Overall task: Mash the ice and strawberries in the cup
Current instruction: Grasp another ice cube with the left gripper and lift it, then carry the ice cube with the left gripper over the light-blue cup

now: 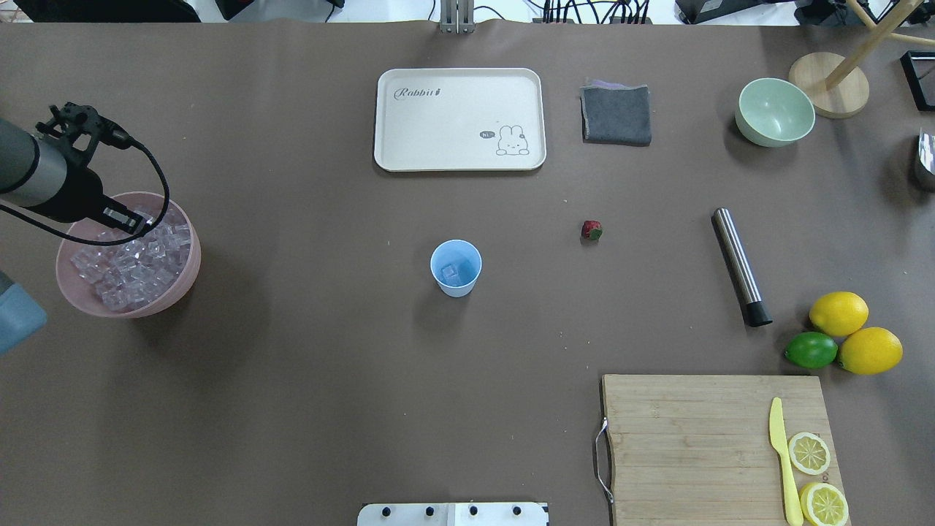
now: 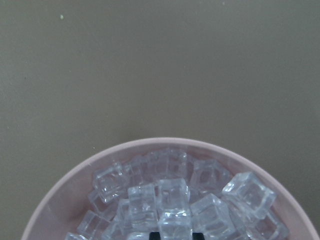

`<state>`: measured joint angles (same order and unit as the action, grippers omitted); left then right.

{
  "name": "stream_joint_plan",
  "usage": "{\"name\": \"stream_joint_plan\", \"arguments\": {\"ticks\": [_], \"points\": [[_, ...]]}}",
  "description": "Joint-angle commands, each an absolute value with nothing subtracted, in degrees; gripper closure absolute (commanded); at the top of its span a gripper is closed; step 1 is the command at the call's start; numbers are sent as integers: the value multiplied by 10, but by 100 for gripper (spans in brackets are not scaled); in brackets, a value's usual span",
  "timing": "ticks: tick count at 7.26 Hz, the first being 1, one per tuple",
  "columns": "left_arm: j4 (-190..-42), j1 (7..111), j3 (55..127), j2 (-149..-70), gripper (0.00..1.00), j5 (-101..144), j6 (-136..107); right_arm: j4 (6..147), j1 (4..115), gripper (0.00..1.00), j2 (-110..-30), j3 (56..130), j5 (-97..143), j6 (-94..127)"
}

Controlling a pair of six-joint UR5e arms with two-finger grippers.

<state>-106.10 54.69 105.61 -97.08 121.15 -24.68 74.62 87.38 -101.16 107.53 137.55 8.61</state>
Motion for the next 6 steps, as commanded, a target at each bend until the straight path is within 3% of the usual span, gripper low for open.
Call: {"name": "stream_joint_plan", "arguments": {"ticks": [1, 3, 6], "points": [[-1065, 574, 1081, -989, 100, 1250, -255, 746, 875, 0, -1012, 1076, 1375, 86], [-1124, 536, 1063, -1041, 100, 1246, -427, 746, 875, 0, -1012, 1076, 1375, 86], [-1233, 399, 1020, -1131, 100, 1112, -697, 746, 874, 0, -1012, 1076, 1375, 85]]}}
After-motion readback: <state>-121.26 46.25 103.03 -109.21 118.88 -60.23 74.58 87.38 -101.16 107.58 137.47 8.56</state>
